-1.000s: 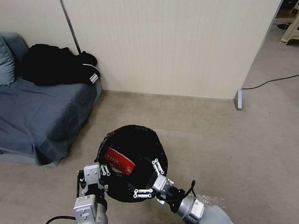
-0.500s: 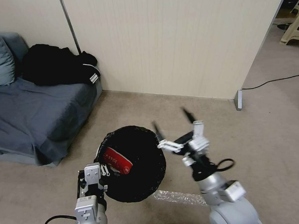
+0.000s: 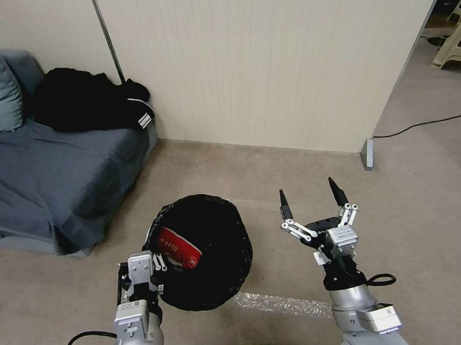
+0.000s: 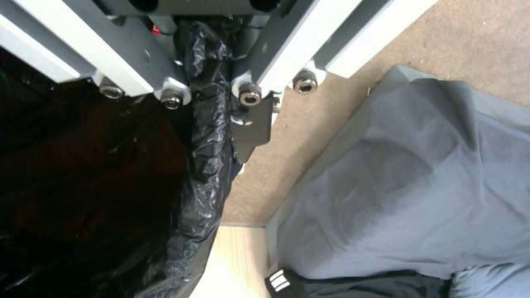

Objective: Pick up the trash bin, then pick up the garbage from the floor and place it into the trash bin.

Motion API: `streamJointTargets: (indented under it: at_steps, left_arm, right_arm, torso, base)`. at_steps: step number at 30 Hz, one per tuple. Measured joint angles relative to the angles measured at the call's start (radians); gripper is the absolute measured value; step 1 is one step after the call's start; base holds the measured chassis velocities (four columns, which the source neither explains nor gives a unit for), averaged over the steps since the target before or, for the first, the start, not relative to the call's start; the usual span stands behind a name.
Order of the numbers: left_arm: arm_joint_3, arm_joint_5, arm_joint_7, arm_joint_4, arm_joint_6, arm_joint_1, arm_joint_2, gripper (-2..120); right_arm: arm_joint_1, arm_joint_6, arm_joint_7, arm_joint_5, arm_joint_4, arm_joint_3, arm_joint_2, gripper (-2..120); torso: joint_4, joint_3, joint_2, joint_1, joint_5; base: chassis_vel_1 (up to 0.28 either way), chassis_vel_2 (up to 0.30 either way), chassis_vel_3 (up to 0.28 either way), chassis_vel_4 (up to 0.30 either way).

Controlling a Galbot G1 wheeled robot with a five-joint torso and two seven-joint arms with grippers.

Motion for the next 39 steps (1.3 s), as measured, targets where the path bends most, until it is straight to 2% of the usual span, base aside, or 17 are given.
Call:
streamJointTargets:
  at_steps: [19, 39]
  left_arm:
    - [0.022, 0.011, 0.001, 0.013, -0.002, -0.001, -0.005, 0]
    - [0.015, 0.010, 0.002, 0.013, -0.003, 0.004, 0.003, 0]
  right_arm:
    - [0.006, 0.016, 0.000, 0.034, -0.028, -0.019, -0.005, 100]
    - [0.025, 0.005, -0.014, 0.018, -0.039, -0.026, -0.015, 100]
  torso:
    - [0.0000, 0.000, 0.000, 0.000, 0.0000]
    - [0.0000, 0.000, 0.000, 0.000, 0.0000]
  base:
    - [0.036, 0.043, 0.040, 0.038]
    - [0.118, 0.121, 0.115, 0.114]
